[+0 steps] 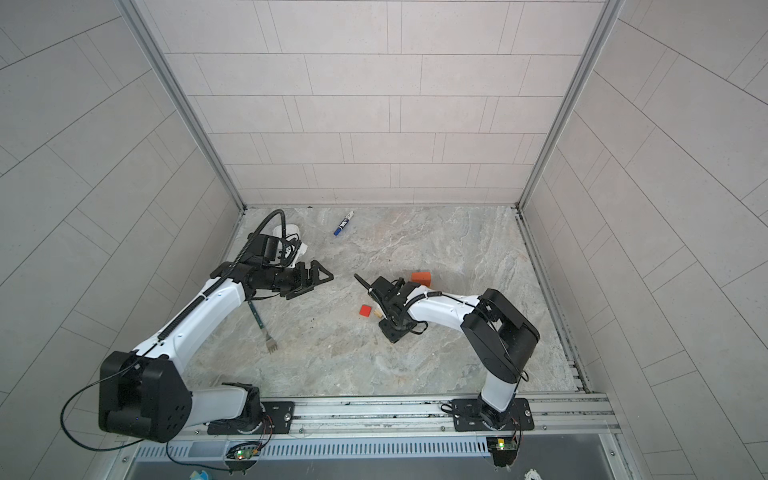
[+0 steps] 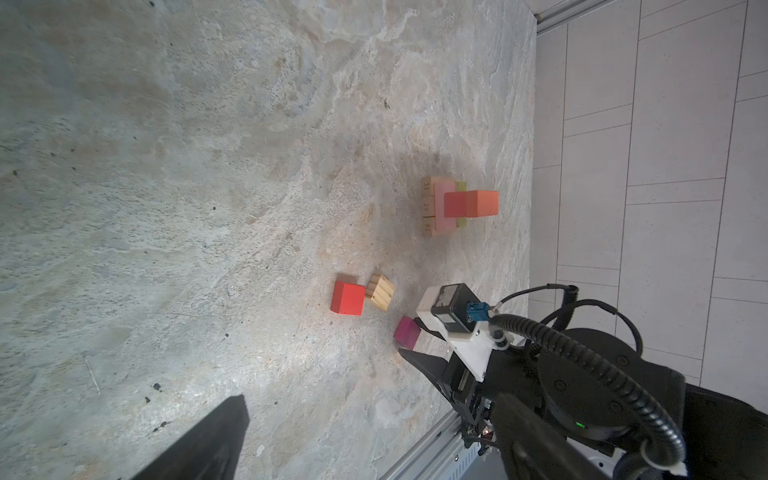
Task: Build the wood block tower
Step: 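Close the right gripper on the magenta cube, then lift the magenta cube with the right gripper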
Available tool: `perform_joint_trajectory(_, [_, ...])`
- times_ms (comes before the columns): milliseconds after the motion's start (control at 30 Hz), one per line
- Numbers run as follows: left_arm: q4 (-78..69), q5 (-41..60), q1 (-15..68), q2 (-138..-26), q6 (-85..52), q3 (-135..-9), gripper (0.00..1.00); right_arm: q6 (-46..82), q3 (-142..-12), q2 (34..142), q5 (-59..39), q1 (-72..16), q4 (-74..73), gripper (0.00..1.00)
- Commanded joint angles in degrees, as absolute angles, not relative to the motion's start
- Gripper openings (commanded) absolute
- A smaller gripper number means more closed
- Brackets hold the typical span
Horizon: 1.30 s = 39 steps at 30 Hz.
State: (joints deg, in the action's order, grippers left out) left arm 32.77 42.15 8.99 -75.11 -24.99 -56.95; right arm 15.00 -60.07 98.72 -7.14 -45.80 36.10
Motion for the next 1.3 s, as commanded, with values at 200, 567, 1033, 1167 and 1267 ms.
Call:
perform_joint_trajectory(200, [32.39, 42.43, 8.44, -75.05, -24.46, -56.78, 0.99, 14.79, -61.30, 99.50, -6.59, -45.97, 36.30, 0.35])
perform_joint_trajectory(567, [32.41, 42.52, 8.50, -74.92, -24.56, -56.65, 0.99, 15.18, -61.24, 99.76, -6.05, -45.97, 36.38, 0.36])
perform_joint_trajectory(1033, [32.26, 42.63, 8.44, -75.02, -24.61, -56.67, 0.98, 15.07, -61.74, 100.44, -5.80, -45.97, 36.63, 0.37])
perform_joint_trajectory(1167, [32.26, 42.63, 8.47, -75.05, -24.61, -56.65, 0.99, 15.17, -62.17, 100.44, -5.71, -45.97, 36.99, 0.36])
perform_joint_trajectory(1267, [32.21, 42.72, 8.44, -75.06, -24.61, -56.62, 0.99, 15.28, -62.62, 100.05, -5.63, -45.97, 37.43, 0.35])
